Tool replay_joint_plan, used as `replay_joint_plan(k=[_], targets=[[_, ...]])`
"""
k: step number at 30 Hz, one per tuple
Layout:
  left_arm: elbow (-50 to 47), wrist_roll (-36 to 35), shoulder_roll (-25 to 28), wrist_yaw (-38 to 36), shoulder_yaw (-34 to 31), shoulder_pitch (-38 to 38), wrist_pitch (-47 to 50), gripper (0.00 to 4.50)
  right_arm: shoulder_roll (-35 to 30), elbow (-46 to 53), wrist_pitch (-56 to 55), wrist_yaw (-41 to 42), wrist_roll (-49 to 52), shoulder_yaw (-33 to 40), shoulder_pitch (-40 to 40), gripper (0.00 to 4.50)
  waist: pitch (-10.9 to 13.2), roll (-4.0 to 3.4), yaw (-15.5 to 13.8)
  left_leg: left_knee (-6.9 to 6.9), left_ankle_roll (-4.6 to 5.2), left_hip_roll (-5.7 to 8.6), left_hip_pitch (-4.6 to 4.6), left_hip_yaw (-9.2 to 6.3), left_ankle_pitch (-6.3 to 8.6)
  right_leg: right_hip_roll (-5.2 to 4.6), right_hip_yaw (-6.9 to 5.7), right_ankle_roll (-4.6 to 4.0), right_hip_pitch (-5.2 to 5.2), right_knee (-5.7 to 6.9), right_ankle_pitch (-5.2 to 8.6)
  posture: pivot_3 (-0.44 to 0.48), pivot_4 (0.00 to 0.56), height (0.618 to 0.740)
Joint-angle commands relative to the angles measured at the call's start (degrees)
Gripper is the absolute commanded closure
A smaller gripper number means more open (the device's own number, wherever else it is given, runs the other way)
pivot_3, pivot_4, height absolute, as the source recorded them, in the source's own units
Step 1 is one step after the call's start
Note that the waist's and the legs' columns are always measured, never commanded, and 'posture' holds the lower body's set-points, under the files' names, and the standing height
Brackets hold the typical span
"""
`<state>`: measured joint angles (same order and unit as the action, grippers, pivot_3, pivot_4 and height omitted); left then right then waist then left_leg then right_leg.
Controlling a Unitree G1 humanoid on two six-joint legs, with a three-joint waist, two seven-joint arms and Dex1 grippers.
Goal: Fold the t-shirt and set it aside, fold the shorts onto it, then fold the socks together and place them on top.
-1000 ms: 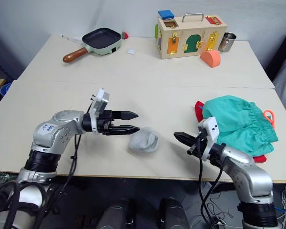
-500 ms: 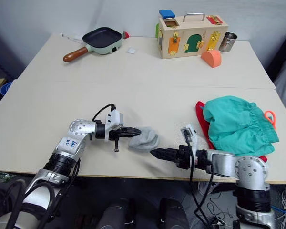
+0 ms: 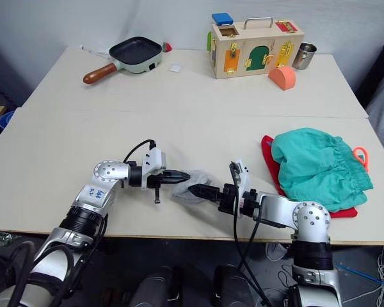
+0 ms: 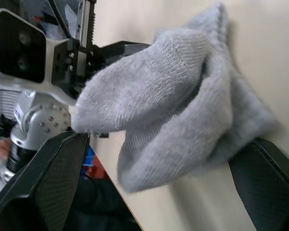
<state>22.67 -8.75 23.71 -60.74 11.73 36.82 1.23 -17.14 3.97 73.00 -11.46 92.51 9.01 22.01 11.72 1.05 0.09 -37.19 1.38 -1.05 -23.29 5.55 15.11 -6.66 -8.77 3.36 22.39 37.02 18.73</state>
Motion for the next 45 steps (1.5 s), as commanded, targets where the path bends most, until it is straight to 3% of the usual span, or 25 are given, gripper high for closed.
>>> replay_joint_plan(k=[1,12,33,38,45], targets=[[-2.1,0.3,0.1,0.4,-0.4,-0.7,0.2,4.5,-0.3,-0.2,-2.5,-2.7,4.7,0.2,0.0,0.06,0.0,0.0,0.0,0.0,0.01,0.0,0.0,0.0,0.01,0.0,0.0,0.01,0.0,-0.01,-0.01,0.0,0.15,0.74],[-3.0,0.5,0.5,0.9,-0.8,-1.7,0.8,4.5,-5.4,-0.2,-10.4,-6.8,20.3,-0.1,-4.1,0.06,0.0,0.0,0.0,0.01,0.04,0.0,0.0,0.01,0.03,0.0,0.01,0.03,0.0,-0.06,-0.01,0.0,0.15,0.74],[-2.5,0.8,-0.1,0.3,-0.3,-1.4,0.5,4.5,-5.7,-2.3,-13.9,-9.0,15.0,-9.1,-1.4,0.06,0.0,0.0,0.0,0.01,0.06,-0.02,0.0,0.01,0.04,0.0,0.01,0.03,-0.01,-0.07,-0.02,0.0,0.15,0.74],[-2.4,0.4,-0.2,0.0,-0.5,-1.3,0.5,4.5,-3.4,-4.5,-14.9,-8.8,13.1,-8.7,0.0,1.3,0.0,0.0,0.0,0.01,0.06,-0.03,0.0,0.02,0.03,0.0,0.01,0.04,0.0,-0.06,-0.02,0.0,0.15,0.74],[-4.9,-2.2,-0.1,-1.2,-1.8,-1.9,3.2,4.5,-2.1,-5.4,-14.4,-7.1,11.4,-7.6,0.4,3.73,0.0,0.0,0.2,0.03,0.06,-0.04,0.0,0.02,0.03,0.01,0.01,0.03,0.01,-0.06,-0.02,0.0,0.15,0.74]])
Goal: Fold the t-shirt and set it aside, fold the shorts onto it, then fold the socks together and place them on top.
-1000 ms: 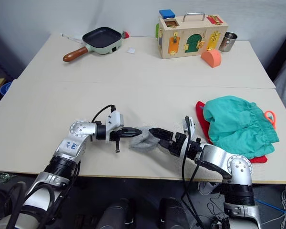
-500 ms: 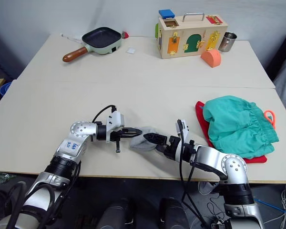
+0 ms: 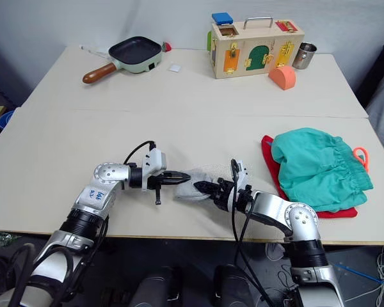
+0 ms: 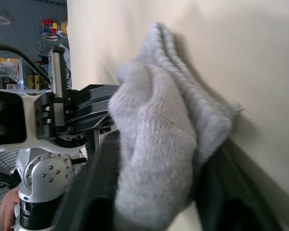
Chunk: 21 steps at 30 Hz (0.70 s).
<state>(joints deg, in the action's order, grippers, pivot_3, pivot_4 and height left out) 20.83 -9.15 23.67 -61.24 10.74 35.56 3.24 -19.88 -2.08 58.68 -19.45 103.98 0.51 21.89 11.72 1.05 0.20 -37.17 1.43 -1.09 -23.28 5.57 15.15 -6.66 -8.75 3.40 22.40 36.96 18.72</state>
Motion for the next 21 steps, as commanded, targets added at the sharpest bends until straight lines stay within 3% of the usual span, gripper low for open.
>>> replay_joint_plan(k=[1,3,5,8,11,15,18,21], targets=[[-4.6,-3.3,-0.3,-0.5,-1.9,-1.0,2.4,4.5,0.4,1.6,-0.1,1.6,0.8,1.6,0.1,4.08,0.0,0.0,0.1,0.0,0.0,-0.02,0.01,0.0,0.0,0.01,0.0,0.0,-0.01,0.0,0.0,0.0,0.15,0.74],[-7.8,-5.9,-0.5,-0.1,-3.6,-1.7,5.1,4.5,-0.2,3.8,-0.2,3.0,2.8,2.9,-0.6,4.41,0.0,0.0,0.0,0.0,0.0,-0.03,0.0,0.0,0.0,0.01,0.0,0.0,0.0,0.0,0.0,0.0,0.15,0.74],[-13.2,-10.2,0.2,0.1,-5.8,-2.9,10.4,4.5,-2.1,7.0,0.0,4.1,7.4,4.9,-1.6,4.41,0.0,-0.03,0.0,0.01,0.0,-0.03,-0.03,-0.01,0.0,0.0,0.0,0.0,0.02,-0.02,0.0,0.0,0.15,0.74],[-21.1,-16.2,2.2,1.3,-9.5,-4.4,19.0,3.95,-5.0,9.9,3.7,10.9,9.0,10.8,-3.2,4.41,0.0,-0.04,-0.1,0.02,0.02,-0.03,-0.12,-0.02,0.01,0.01,-0.01,0.01,0.04,-0.02,0.0,0.0,0.15,0.74],[-29.9,-23.1,4.8,4.4,-15.2,-6.0,26.5,3.04,-12.3,11.2,7.4,20.1,9.0,19.7,-4.7,4.41,0.1,-0.07,-0.2,0.03,0.04,-0.02,-0.13,-0.03,0.03,0.01,-0.01,0.04,0.01,-0.07,-0.02,0.0,0.15,0.74],[-37.1,-28.2,8.0,7.4,-21.2,-9.1,30.7,1.83,-27.2,3.4,11.0,27.1,9.0,31.0,-6.3,4.41,0.1,-0.15,-0.4,0.01,0.11,0.04,-0.11,-0.03,0.07,-0.01,0.0,0.08,-0.05,-0.26,-0.04,0.0,0.15,0.74],[-38.0,-27.7,9.7,7.7,-22.4,-11.4,29.6,0.94,-36.3,-6.4,10.7,29.9,5.8,34.6,-6.8,4.41,0.1,-0.15,-1.0,0.02,0.11,0.04,-0.02,-0.02,0.06,0.02,-0.02,0.09,-0.14,-0.33,-0.05,0.0,0.15,0.74],[-38.1,-27.5,10.5,8.2,-21.7,-11.8,30.3,0.01,-42.2,-16.2,10.7,36.6,-4.2,35.0,-7.1,4.41,0.1,-0.14,-1.3,-0.01,0.11,0.01,0.04,0.05,0.06,0.06,-0.02,0.13,-0.22,-0.42,-0.07,0.0,0.15,0.74]])
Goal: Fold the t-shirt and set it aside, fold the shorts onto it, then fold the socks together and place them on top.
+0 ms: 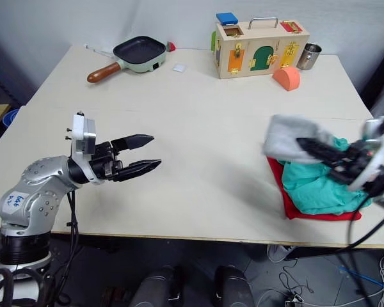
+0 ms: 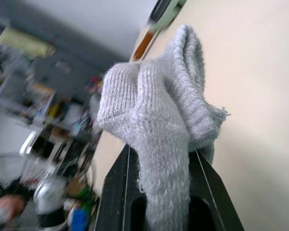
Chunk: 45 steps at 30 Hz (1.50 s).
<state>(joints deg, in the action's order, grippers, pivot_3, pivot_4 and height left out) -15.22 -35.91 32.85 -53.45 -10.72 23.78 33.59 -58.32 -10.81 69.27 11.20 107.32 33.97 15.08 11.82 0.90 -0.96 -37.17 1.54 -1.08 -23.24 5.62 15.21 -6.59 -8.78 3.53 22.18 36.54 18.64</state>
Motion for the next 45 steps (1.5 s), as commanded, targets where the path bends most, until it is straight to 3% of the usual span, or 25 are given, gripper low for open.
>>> replay_joint_plan(k=[1,5,11,15,18,26,28,31,34,36,40,45], targets=[[-2.1,-1.0,1.4,0.5,0.0,0.1,0.3,0.0,-4.9,-10.5,-0.2,8.4,-10.9,0.8,0.1,4.41,0.0,0.0,-0.3,0.02,0.0,0.0,0.0,0.03,0.0,0.0,0.02,0.04,0.02,-0.01,-0.02,0.0,0.15,0.74],[-1.8,-0.9,1.9,0.1,1.2,0.4,0.3,0.0,-7.0,-21.6,-4.8,18.6,-27.2,-6.1,5.3,4.41,0.0,0.0,-0.4,0.04,0.0,0.0,-0.01,0.19,0.0,0.0,0.15,0.1,0.09,-0.03,-0.06,0.0,0.15,0.74],[-1.9,-0.7,2.0,0.3,2.5,0.5,0.0,0.0,-4.8,-37.5,-14.1,23.4,-48.8,-15.5,16.4,4.41,0.0,-0.06,-0.3,0.06,0.0,0.0,0.0,0.54,-0.03,0.03,0.46,0.18,0.3,0.05,-0.1,0.0,0.15,0.74],[-1.6,-0.2,2.0,0.3,3.2,0.8,-0.5,0.0,-2.1,-44.9,-22.3,22.8,-59.2,-17.5,22.4,4.41,0.0,-0.06,-0.3,0.01,0.0,0.0,0.0,0.58,-0.03,0.04,0.51,0.2,0.28,0.02,-0.12,0.0,0.15,0.74],[-1.3,0.2,2.0,0.2,3.6,1.1,-1.0,0.0,-1.3,-46.1,-22.0,26.3,-63.1,-18.0,24.3,4.41,0.0,-0.06,-0.4,0.0,0.02,0.01,0.0,0.64,-0.04,0.04,0.59,0.29,0.28,-0.03,-0.18,0.0,0.15,0.74],[-1.4,-0.9,3.7,-1.3,1.6,-1.3,-2.1,0.0,-9.8,-40.2,-9.8,33.0,-64.5,-11.5,21.0,1.77,0.0,-0.22,-0.6,0.03,0.05,0.02,0.0,0.67,-0.03,0.04,0.7,0.32,0.3,-0.05,-0.21,0.0,0.15,0.74],[-0.8,-0.7,5.1,-1.9,0.7,-2.4,-2.5,0.0,-13.0,-36.6,-8.5,37.1,-65.1,-10.8,17.2,1.09,0.0,-0.25,-0.6,0.07,0.09,0.03,-0.01,0.67,-0.01,0.04,0.7,0.32,0.31,-0.09,-0.21,0.0,0.15,0.74],[1.0,-0.2,7.7,-3.7,0.1,-3.9,-2.3,0.0,-19.8,-30.2,-15.4,46.5,-70.8,-13.8,6.9,0.04,0.0,-0.28,-0.6,0.07,0.17,0.02,-0.01,0.72,0.07,0.04,0.7,0.32,0.31,-0.18,-0.21,0.0,0.15,0.74],[2.4,0.3,9.2,-4.6,-0.3,-5.1,-3.1,0.0,-22.1,-26.8,-21.4,52.7,-72.5,-11.9,2.6,0.01,0.0,-0.3,-0.2,0.07,0.26,0.01,0.07,0.88,0.16,0.02,0.82,0.37,0.3,-0.22,-0.24,0.0,0.15,0.74],[3.6,2.2,10.2,-4.7,-0.4,-6.0,-5.0,0.0,-20.4,-23.5,-28.2,56.3,-72.3,-8.8,2.4,0.01,0.0,-0.31,0.6,0.07,0.34,-0.08,0.11,1.09,0.32,0.04,0.95,0.43,0.32,-0.3,-0.34,0.0,0.15,0.74],[7.6,4.6,11.9,-5.2,-2.1,-8.3,-8.3,0.0,-10.9,-12.9,-41.5,59.4,-71.2,-6.3,3.6,0.01,0.0,-0.28,1.5,0.08,0.19,-0.25,0.28,1.29,0.41,0.15,1.05,0.42,0.34,-0.3,-0.41,0.0,0.15,0.74],[14.9,10.6,14.5,-5.7,-3.5,-11.5,-16.9,0.0,3.4,0.9,-60.6,62.2,-76.8,-16.2,7.8,0.01,0.0,-0.3,1.3,0.09,-0.02,-0.45,0.25,1.38,0.46,0.34,1.07,0.39,0.52,-0.19,-0.41,0.0,0.15,0.74]])
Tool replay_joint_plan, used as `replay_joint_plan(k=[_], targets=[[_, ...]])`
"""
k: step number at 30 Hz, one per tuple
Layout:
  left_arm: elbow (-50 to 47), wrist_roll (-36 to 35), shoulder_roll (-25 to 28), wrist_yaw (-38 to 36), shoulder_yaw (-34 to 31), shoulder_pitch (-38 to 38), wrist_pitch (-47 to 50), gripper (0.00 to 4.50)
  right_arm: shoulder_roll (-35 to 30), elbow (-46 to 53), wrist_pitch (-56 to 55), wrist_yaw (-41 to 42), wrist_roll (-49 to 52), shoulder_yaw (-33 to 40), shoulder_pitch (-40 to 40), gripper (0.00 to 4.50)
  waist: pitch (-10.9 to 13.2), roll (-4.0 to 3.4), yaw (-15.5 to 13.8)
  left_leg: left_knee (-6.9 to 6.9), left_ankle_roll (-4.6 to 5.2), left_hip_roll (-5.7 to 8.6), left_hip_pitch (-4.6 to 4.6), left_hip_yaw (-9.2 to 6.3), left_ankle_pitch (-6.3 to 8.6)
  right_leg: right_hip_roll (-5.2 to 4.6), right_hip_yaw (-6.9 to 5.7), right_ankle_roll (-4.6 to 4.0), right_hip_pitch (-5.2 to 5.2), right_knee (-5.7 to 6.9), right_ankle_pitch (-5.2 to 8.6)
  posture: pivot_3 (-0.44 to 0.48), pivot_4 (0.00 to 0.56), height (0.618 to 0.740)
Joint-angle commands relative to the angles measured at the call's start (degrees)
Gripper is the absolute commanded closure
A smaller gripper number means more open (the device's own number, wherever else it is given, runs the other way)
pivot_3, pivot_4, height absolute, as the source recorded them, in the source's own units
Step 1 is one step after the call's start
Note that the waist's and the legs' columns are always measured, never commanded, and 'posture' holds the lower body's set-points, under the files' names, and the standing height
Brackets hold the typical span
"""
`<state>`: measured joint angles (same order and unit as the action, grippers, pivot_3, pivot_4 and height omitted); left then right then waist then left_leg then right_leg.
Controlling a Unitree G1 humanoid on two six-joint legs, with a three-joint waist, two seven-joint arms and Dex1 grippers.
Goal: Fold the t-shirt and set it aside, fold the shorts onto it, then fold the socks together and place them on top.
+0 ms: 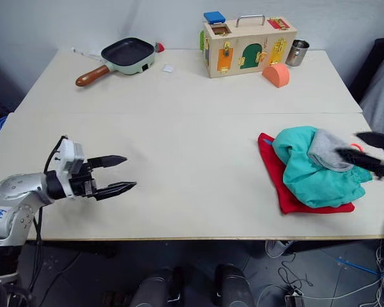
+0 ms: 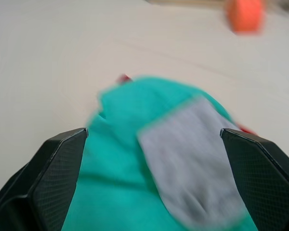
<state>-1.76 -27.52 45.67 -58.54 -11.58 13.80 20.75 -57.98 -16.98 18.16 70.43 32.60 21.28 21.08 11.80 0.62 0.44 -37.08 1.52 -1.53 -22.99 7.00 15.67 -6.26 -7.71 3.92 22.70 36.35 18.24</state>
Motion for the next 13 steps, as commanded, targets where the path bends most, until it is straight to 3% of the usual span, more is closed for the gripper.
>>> replay_joint_plan(k=[1,4,7,13], targets=[[1.9,3.5,2.6,-0.9,-2.8,-2.8,-5.7,0.0,6.2,9.9,-11.4,3.3,-1.9,-5.7,2.7,0.01,0.0,-0.04,-0.2,-0.02,0.0,0.0,-0.05,0.03,0.0,0.0,0.02,-0.01,0.08,0.05,0.01,0.0,0.15,0.74],[2.5,5.6,4.0,-1.6,-3.7,-6.0,-10.1,0.0,13.0,14.5,-15.5,3.4,-3.2,-10.9,3.6,0.01,0.0,-0.05,-0.2,-0.04,0.01,0.0,-0.09,0.05,0.01,-0.02,0.04,-0.03,0.12,0.07,0.02,0.0,0.15,0.74],[3.9,8.8,4.2,0.8,-4.2,-8.1,-14.0,0.0,18.3,10.4,-24.1,4.7,-8.7,-16.7,2.7,0.01,0.0,0.02,-0.9,-0.12,0.16,0.08,-0.12,-0.02,0.1,-0.15,0.03,-0.04,0.07,0.03,0.02,0.0,0.15,0.74],[3.2,9.2,2.8,1.8,-5.0,-10.9,-16.8,0.0,23.2,2.1,-33.7,3.0,-13.7,-19.5,3.2,0.01,0.0,0.02,-0.8,-0.2,0.5,0.41,-0.12,0.0,0.24,-0.5,0.12,0.03,0.0,0.02,-0.04,0.0,0.15,0.74]])
